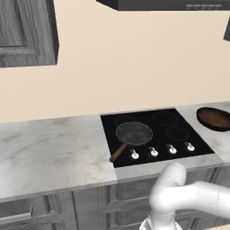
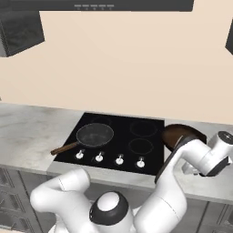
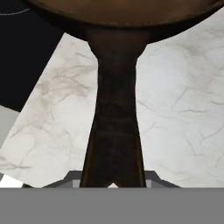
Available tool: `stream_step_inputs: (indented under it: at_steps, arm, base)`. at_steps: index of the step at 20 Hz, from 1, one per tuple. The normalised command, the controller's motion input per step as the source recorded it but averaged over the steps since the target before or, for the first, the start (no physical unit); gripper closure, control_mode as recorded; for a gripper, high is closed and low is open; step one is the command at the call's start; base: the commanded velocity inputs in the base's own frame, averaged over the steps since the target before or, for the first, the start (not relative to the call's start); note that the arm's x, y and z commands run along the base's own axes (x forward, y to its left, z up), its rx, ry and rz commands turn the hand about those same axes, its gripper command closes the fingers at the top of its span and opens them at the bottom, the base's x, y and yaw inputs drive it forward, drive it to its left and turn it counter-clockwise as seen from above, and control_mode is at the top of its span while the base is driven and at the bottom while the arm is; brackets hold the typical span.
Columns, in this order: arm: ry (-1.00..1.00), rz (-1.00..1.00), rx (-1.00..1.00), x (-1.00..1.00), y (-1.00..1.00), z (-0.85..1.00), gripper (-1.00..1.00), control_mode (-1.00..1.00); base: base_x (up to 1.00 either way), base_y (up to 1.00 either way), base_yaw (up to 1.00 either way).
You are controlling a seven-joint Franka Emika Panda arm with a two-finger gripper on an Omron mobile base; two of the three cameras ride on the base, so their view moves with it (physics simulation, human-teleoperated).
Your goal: Place both pans onto different burners. Then place the broccoli and the shrimp on different pans.
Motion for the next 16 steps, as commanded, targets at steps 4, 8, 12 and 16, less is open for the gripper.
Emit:
stream_step_inputs:
  at_steps: [4, 8, 12, 16]
  arm:
    - [0.00, 0.02, 0.00, 0.00, 0.56, 0.02, 1.00, -1.00]
    - [0.00, 0.06, -0.01, 0.00, 0.58, 0.00, 1.00, -1.00]
    - [0.00, 0.13, 0.00, 0.08, 0.46, 0.00, 1.00, -1.00]
    - [0.00, 0.11, 0.00, 0.32, 0.48, 0.00, 1.00, -1.00]
  base:
    - [0.00, 0.00, 0.00]
    - [0.00, 0.00, 0.00]
    - [0.00, 0.00, 0.00]
    - [0.00, 0.00, 0.00]
